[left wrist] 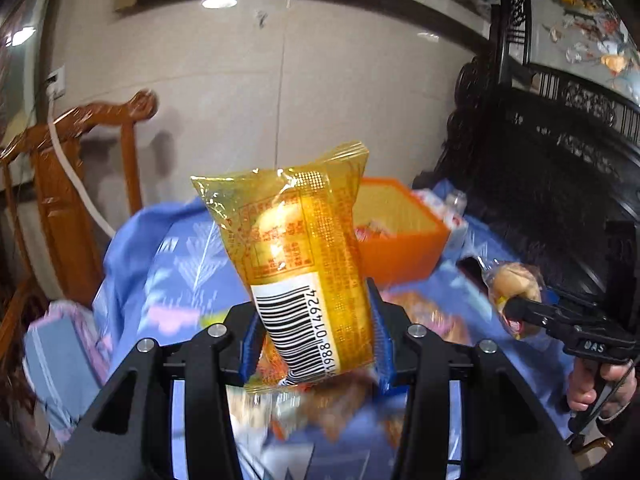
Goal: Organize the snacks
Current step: 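Carry both packs over the orange box and open both grippers, then grasp the brown biscuit bar with the right gripper while the left grasps the white dumpling bag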
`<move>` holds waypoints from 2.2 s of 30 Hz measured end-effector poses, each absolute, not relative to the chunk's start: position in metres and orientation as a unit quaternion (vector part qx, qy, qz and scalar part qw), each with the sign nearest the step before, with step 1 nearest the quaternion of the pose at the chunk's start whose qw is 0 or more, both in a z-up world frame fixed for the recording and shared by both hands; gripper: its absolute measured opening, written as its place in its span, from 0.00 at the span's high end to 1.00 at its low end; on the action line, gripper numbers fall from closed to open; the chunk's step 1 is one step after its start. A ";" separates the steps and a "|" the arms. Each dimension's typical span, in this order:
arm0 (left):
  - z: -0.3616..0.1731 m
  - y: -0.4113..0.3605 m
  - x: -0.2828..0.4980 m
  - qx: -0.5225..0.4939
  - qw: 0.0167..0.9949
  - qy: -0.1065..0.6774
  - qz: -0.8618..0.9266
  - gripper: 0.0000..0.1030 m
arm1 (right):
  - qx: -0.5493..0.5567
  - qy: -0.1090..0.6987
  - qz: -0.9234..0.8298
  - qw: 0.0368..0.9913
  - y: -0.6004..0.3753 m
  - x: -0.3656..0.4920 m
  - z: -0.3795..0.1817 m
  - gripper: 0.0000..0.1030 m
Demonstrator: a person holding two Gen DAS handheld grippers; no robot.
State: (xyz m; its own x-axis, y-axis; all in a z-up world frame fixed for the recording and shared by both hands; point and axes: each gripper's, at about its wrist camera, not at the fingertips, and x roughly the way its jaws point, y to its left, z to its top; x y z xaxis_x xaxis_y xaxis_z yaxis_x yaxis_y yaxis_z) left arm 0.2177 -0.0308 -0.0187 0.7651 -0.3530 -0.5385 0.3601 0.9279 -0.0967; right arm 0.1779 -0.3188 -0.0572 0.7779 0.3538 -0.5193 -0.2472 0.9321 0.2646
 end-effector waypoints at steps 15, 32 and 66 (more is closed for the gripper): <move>0.023 -0.086 0.400 0.048 0.939 0.274 -0.203 0.57 | 0.094 0.254 0.103 0.957 -0.337 0.339 -0.017 0.48; 0.018 -0.053 0.307 0.095 0.956 0.229 -0.156 0.04 | 0.071 0.283 0.131 0.947 -0.304 0.262 -0.038 0.12; -0.094 0.047 0.162 0.003 0.928 0.362 -0.091 0.04 | -0.134 0.459 0.315 0.820 -0.241 0.180 -0.209 0.46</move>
